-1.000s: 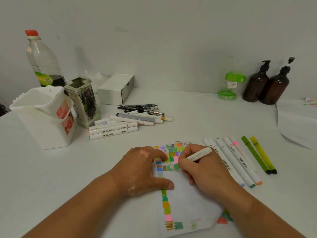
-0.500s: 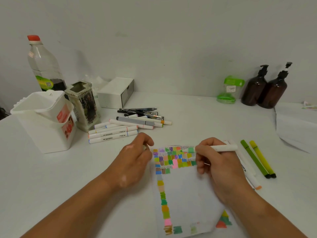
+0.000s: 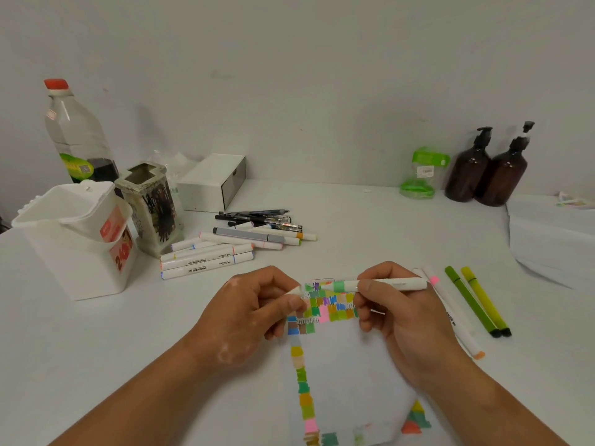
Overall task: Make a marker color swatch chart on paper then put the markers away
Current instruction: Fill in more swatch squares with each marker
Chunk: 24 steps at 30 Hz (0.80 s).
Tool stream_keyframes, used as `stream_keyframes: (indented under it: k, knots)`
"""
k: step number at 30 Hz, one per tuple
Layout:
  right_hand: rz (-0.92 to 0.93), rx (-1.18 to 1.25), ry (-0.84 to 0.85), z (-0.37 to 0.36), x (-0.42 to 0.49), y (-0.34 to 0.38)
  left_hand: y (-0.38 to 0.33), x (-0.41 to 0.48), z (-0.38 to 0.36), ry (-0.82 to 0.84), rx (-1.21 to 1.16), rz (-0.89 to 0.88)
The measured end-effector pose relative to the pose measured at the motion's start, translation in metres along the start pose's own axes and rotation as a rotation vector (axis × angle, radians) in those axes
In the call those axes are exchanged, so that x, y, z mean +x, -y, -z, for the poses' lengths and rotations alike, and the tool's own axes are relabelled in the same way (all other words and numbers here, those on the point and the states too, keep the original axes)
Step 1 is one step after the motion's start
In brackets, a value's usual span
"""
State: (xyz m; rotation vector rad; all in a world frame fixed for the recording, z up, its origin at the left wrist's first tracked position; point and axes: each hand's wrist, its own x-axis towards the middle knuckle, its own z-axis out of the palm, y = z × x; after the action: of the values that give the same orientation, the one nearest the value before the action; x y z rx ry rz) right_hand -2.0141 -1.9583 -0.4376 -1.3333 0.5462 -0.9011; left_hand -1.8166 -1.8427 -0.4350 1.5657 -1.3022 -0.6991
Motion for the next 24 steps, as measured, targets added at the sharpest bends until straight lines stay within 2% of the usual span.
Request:
stream_keyframes:
  k: [11, 20, 24]
  knots:
    - [-0.016, -0.093, 0.123, -0.006, -0.007, 0.002, -0.004, -0.006, -0.005, 0.008, -0.078, 0.015]
    - [-0.012, -0.181, 0.157, -0.007, -0.008, 0.013, -0.011, -0.007, -0.004, 0.085, -0.155, -0.047]
    - [0.023, -0.242, 0.171, -0.007, -0.009, 0.014, -0.009, -0.006, -0.001, 0.069, -0.124, -0.051]
